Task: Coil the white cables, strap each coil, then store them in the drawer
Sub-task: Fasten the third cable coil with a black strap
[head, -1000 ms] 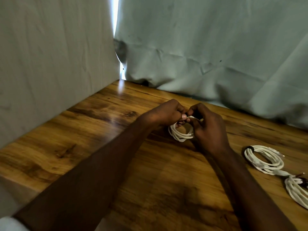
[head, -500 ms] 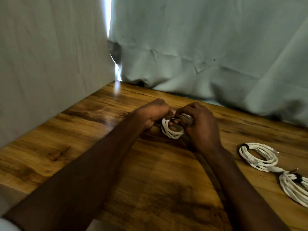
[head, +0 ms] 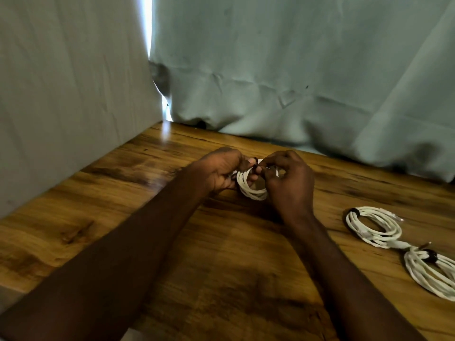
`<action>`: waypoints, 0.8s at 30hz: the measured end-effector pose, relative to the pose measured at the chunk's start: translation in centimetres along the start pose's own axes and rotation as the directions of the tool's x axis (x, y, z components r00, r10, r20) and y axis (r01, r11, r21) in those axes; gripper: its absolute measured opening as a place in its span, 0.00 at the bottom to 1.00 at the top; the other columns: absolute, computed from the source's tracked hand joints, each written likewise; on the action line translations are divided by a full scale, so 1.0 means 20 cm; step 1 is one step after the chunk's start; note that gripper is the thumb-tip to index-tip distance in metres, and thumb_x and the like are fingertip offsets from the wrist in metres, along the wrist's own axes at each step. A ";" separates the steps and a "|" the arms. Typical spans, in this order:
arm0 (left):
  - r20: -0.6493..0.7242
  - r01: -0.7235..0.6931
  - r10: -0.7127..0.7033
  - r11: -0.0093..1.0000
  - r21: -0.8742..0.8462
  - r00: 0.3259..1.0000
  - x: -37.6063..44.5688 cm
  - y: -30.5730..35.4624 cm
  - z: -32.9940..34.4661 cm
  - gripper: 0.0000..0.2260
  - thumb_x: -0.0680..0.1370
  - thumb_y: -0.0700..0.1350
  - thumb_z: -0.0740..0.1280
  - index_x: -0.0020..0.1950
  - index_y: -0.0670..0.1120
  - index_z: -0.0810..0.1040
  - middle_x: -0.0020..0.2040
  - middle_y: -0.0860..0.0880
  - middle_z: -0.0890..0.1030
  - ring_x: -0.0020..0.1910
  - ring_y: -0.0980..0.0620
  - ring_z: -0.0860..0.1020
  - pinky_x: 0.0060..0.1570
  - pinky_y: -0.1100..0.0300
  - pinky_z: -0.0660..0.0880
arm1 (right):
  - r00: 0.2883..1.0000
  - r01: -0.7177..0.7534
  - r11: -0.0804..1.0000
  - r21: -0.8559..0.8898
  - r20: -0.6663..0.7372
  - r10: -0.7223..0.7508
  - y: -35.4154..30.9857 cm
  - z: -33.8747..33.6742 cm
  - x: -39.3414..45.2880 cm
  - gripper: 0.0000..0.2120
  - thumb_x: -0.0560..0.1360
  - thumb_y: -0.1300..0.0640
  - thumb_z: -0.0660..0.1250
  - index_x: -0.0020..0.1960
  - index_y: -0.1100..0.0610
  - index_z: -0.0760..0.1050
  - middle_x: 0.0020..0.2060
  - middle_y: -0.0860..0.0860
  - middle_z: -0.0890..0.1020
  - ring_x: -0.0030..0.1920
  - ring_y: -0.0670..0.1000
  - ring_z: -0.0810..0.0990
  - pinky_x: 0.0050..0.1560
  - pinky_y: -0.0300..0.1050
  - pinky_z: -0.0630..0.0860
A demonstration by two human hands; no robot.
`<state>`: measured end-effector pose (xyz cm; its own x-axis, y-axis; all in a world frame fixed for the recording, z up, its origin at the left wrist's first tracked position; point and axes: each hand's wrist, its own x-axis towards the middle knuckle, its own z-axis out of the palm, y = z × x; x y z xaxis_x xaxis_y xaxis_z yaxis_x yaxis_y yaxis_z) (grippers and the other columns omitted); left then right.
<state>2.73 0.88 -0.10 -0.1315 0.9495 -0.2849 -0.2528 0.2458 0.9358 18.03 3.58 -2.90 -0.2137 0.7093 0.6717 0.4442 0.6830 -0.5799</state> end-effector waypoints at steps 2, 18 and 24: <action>-0.039 -0.012 0.010 0.998 -0.067 0.999 0.02 -0.01 0.00 0.10 0.84 0.35 0.59 0.49 0.36 0.79 0.37 0.43 0.83 0.31 0.49 0.81 0.37 0.56 0.81 | 0.997 -0.055 0.998 0.040 -0.054 0.057 -0.02 0.01 -0.01 0.06 0.71 0.60 0.76 0.47 0.52 0.87 0.48 0.45 0.83 0.46 0.42 0.80 0.44 0.29 0.71; -0.180 -0.358 0.371 0.928 0.098 0.911 0.02 -0.08 0.11 0.07 0.77 0.31 0.69 0.54 0.35 0.84 0.44 0.40 0.86 0.30 0.55 0.83 0.27 0.65 0.77 | 0.999 -0.043 0.877 -0.479 -0.042 0.026 -0.06 -0.06 0.00 0.09 0.76 0.53 0.72 0.53 0.52 0.87 0.52 0.54 0.85 0.47 0.58 0.82 0.43 0.45 0.71; -0.141 -0.434 0.455 0.887 0.156 0.879 0.02 -0.11 0.13 0.06 0.77 0.32 0.71 0.53 0.35 0.84 0.49 0.40 0.86 0.37 0.54 0.85 0.33 0.64 0.79 | 0.990 -0.131 0.887 -0.444 -0.109 0.092 -0.06 -0.06 0.00 0.08 0.73 0.50 0.74 0.49 0.52 0.87 0.47 0.53 0.84 0.42 0.56 0.81 0.39 0.44 0.72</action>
<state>5.64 1.30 -1.74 -0.3654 0.9194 0.1459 -0.0175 -0.1635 0.9864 18.66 2.53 -1.71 -0.0755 0.7457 0.6620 0.8078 0.4349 -0.3978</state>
